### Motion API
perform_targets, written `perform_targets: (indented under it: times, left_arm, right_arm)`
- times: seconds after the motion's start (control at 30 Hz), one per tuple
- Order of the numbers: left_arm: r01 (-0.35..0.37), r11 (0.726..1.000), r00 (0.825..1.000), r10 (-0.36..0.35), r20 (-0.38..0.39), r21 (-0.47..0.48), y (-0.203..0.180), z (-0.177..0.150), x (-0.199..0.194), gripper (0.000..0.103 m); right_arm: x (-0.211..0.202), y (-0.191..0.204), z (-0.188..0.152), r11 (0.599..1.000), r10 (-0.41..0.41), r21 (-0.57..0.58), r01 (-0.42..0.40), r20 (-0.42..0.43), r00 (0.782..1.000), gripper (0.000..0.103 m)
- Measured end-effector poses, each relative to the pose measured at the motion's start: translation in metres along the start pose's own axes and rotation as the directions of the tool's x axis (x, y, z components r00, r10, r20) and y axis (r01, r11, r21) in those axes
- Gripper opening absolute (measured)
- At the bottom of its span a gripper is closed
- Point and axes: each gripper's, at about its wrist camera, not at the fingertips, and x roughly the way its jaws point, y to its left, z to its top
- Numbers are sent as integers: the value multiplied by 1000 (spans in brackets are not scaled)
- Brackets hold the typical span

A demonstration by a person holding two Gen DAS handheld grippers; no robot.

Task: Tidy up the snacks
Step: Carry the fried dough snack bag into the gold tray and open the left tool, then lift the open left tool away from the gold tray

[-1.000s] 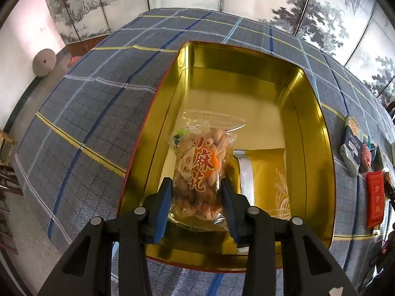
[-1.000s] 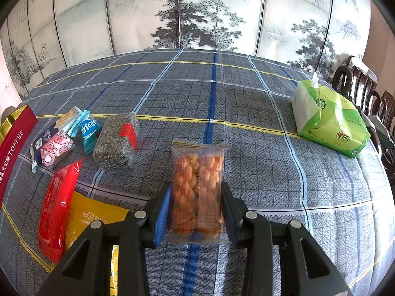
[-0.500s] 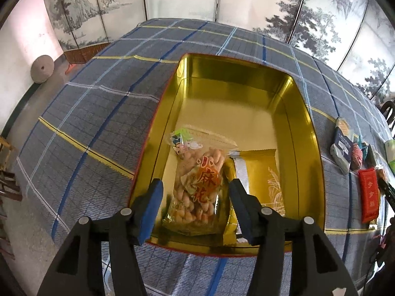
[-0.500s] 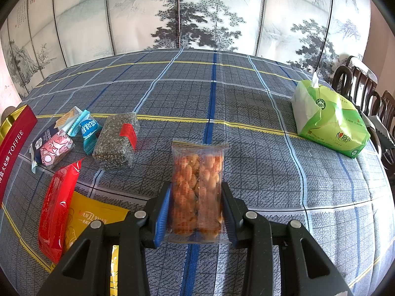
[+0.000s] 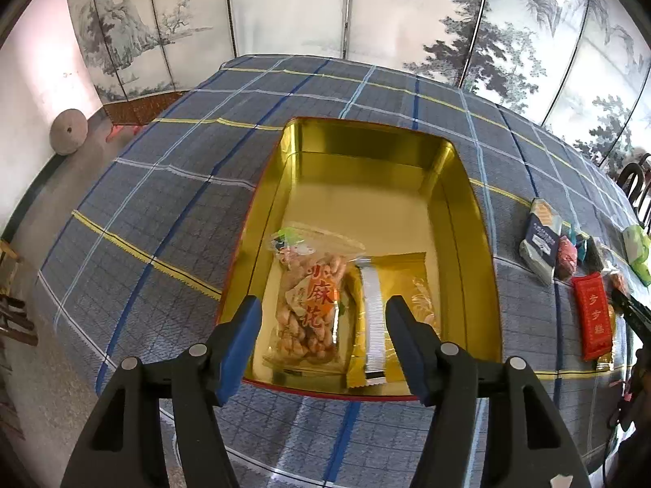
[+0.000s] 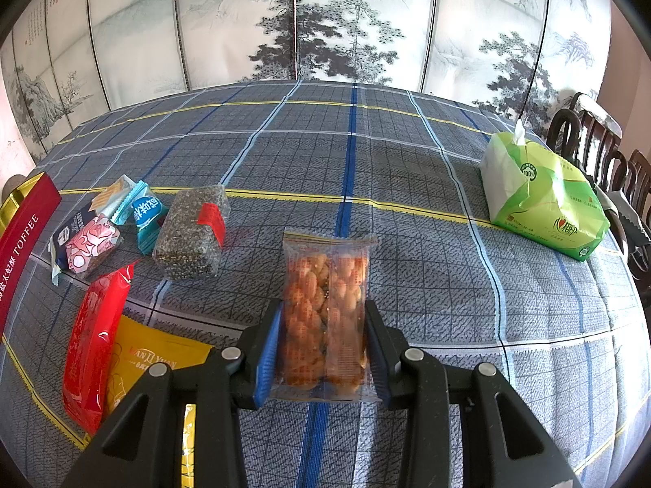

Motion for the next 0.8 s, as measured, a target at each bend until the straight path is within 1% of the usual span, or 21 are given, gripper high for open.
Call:
perform_targets:
  times: [0.17, 0.3, 0.57, 0.8]
  left_arm:
    - [5, 1000, 1000, -5, 12, 4, -6, 2, -6, 60]
    - [-12, 1000, 1000, 11, 18, 23, -12, 2, -6, 62]
    - [-16, 1000, 1000, 16, -4, 24, -17, 6, 1, 62]
    - [-10, 1000, 1000, 11, -20, 27, -18, 7, 6, 63]
  right_arm:
    - [0, -1, 0, 1000, 0, 0, 0, 0, 1000, 39]
    - [0, 0, 0, 1000, 0, 0, 0, 0, 1000, 39]
    - [0, 0, 1, 1000, -8, 3, 8, -1, 1000, 39]
    - [2, -1, 8, 1000, -19, 15, 20, -48, 999, 39]
